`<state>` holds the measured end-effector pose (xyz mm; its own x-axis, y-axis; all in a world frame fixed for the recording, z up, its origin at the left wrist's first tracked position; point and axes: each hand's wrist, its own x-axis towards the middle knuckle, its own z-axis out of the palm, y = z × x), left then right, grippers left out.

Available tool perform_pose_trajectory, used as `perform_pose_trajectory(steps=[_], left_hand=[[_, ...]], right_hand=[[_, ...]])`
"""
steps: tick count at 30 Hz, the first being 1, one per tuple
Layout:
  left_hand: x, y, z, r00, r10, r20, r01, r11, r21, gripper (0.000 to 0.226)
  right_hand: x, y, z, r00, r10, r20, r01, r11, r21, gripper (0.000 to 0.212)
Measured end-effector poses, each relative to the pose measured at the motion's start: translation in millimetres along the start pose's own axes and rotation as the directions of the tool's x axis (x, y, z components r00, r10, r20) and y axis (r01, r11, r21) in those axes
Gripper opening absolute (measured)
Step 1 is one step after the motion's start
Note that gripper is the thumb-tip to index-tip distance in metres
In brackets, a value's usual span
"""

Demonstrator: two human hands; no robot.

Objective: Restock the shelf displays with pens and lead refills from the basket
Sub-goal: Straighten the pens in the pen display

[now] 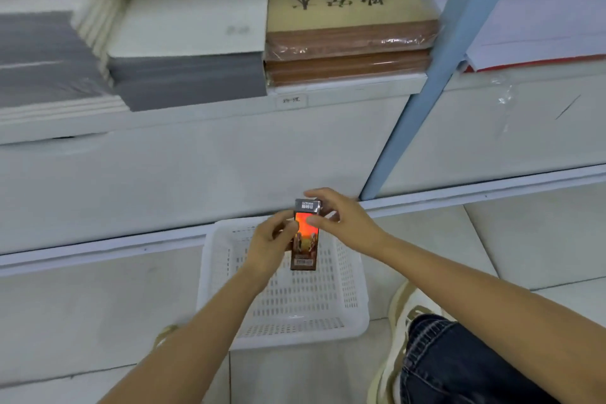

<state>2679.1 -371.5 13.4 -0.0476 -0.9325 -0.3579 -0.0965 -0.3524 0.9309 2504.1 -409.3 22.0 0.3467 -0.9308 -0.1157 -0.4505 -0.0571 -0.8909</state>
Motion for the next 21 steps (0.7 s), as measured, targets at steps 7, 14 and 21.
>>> perform_pose_trajectory(steps=[7,14,21], left_hand=[[-40.3,102.7,-74.9,0.873,0.452,-0.183,-0.335,0.828,0.449,0.004],[-87.6,229.3,-153.5,0.274,0.961,-0.044,-0.431,0.164,0.888,0.012],[-105.5,314.8,-205.6,0.235,0.972,-0.028,-0.185,0.073,0.98,0.043]], right_hand=[[28.8,-125.8,-1.1,0.972,-0.237,-0.005,0.237,0.971,0.037,0.025],[34.7,-273.7,-17.9,0.86,-0.499,-0.104,0.507,0.859,0.069,0.014],[45.3,-394.0,-40.9,0.708,-0.677,-0.2,0.685,0.727,-0.034,0.013]])
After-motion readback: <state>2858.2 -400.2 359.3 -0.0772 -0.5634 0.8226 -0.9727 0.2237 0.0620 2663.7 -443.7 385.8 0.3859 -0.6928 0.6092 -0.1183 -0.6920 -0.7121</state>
